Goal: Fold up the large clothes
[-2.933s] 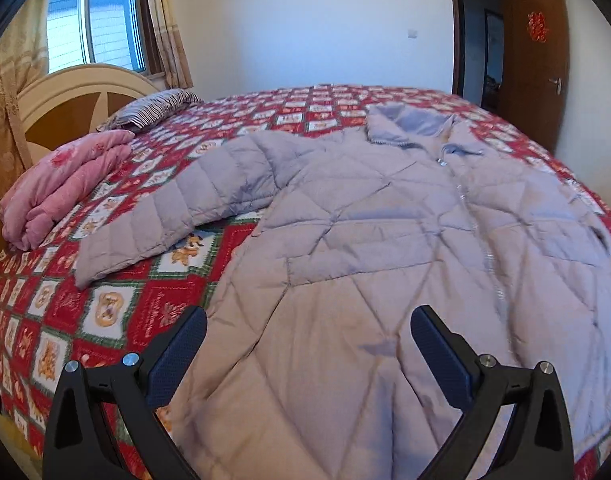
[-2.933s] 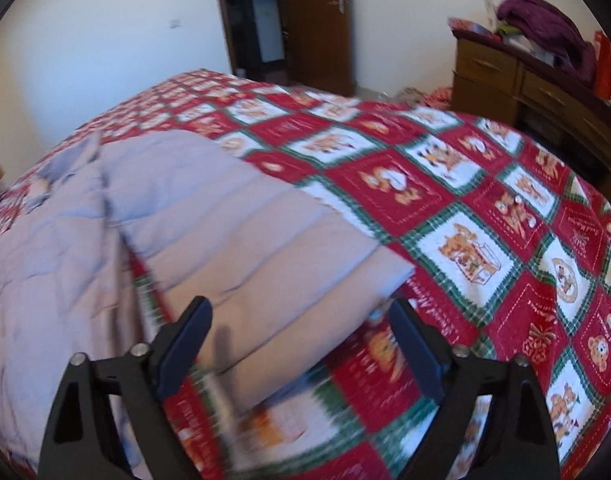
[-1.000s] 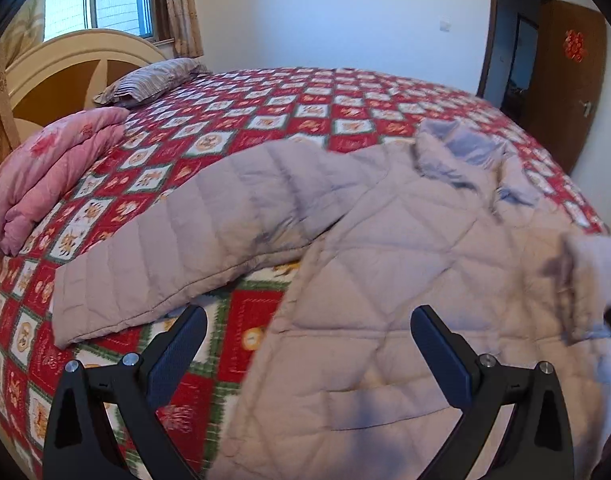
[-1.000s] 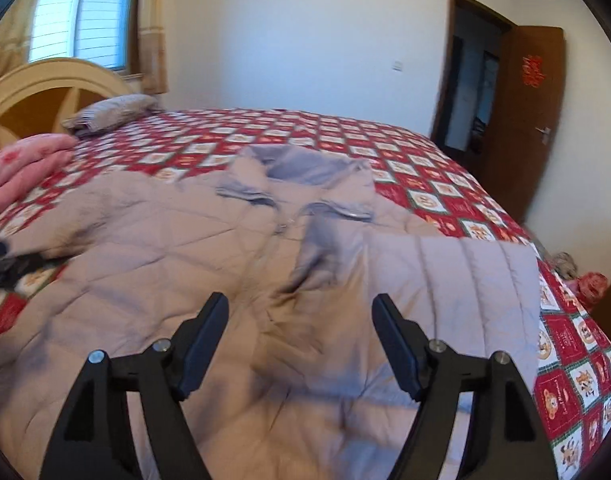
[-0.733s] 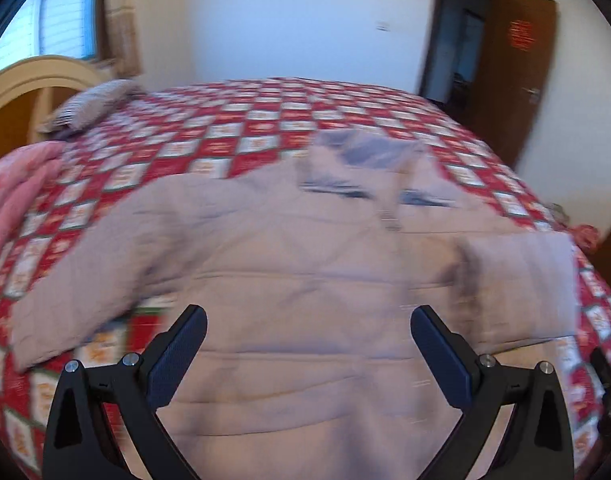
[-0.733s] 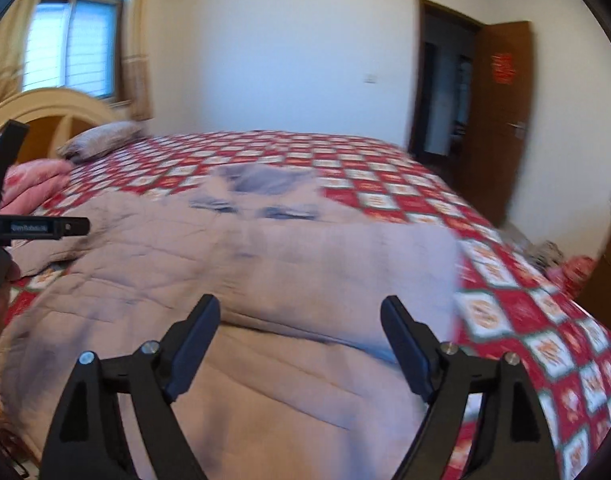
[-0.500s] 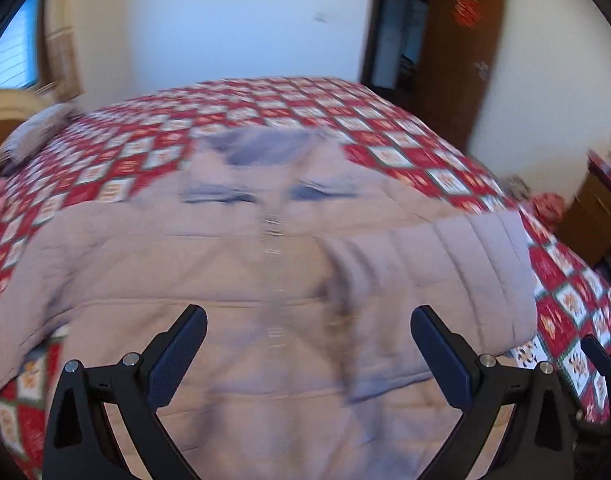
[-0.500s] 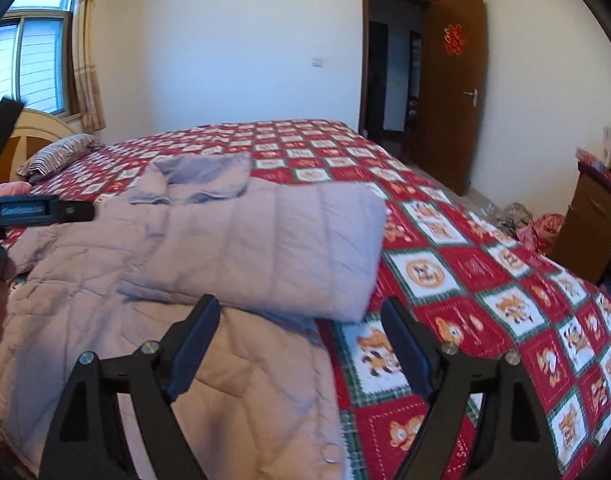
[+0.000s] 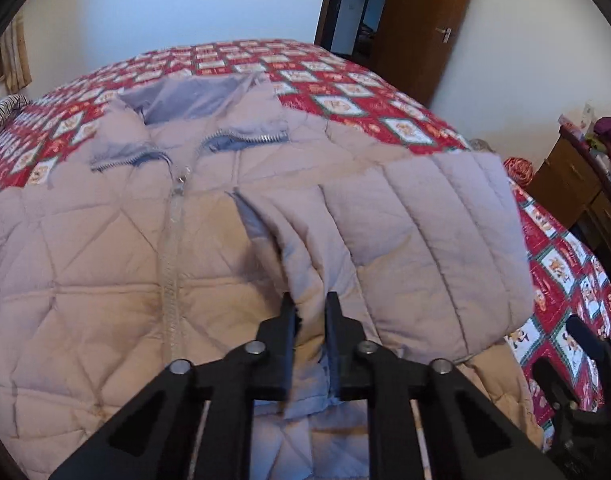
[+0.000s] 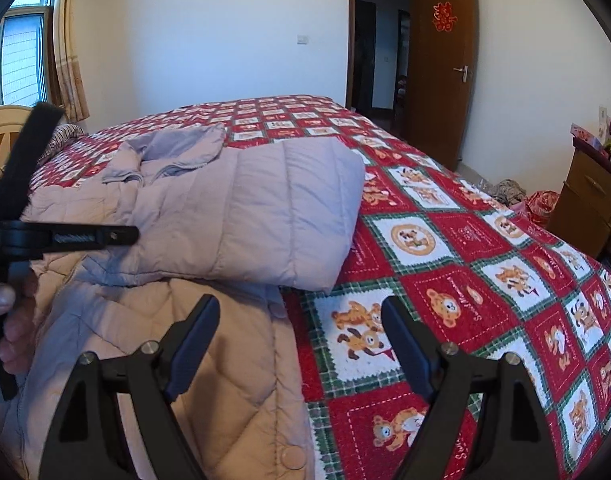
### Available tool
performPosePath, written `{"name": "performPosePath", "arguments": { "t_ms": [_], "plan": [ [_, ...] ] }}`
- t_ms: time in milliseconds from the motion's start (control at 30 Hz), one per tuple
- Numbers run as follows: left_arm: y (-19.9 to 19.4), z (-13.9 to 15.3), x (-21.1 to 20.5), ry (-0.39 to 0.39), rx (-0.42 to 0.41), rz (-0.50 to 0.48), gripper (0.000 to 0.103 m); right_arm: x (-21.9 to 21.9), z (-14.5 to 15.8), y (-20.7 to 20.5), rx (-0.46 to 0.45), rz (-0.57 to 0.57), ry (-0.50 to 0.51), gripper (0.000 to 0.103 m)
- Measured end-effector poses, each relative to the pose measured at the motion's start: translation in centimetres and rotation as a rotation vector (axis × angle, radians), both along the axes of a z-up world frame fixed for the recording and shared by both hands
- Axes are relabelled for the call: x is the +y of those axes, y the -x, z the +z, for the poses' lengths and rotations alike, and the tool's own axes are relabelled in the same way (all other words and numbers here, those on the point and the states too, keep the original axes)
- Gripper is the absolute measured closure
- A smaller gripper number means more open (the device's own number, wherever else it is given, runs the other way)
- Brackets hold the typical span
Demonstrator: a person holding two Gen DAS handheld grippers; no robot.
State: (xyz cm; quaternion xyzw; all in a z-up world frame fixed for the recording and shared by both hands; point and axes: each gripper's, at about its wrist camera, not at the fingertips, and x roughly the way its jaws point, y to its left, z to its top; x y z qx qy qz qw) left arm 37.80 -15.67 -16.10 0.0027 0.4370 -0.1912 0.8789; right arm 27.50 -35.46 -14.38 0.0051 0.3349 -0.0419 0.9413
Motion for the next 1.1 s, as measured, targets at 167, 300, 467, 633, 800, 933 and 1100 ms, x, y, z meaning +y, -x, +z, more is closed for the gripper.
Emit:
{"name": "performPosePath", "arguments": {
  "t_ms": [167,300,467,633,800,933,1100],
  "plan": [
    [0.4,2.2,2.5,-0.018,-0.068,0.016,0.092,0.0,-0.1,0.1,0.001,-0.007,0.003,0.014],
    [0.8,3.9,5.4,-0.023,-0.119,0.049,0.092,0.4,-0.2,0.0,0.005,0.001,0.012,0.014],
    [0.9,4.7,9.3,-0.085,-0.184,0.102,0.092,0.9,-0.4,-0.2,0.014,0.008,0.012,0.014],
    [-0.4,2.4,12.4,-0.149,-0.173,0.168,0.092,1.5,-1.2,-0.6,0.037,0.018,0.01,0.014],
    [-2.1,-1.0,13.5,-0.212,-0.089,0.234,0.091,2.2,-1.3,-1.1,0.056,0.042,0.013,0.014],
    [-2.1,-0.8,14.7,-0.235,-0.129,0.31,0.082,1.8,0.2,-1.4,0.037,0.056,0.014,0.017],
    [-2.0,0.3,16.1,-0.335,-0.22,0.407,0.054,0.4,2.4,-3.7,0.013,0.034,-0.024,0.026]
  ]
}}
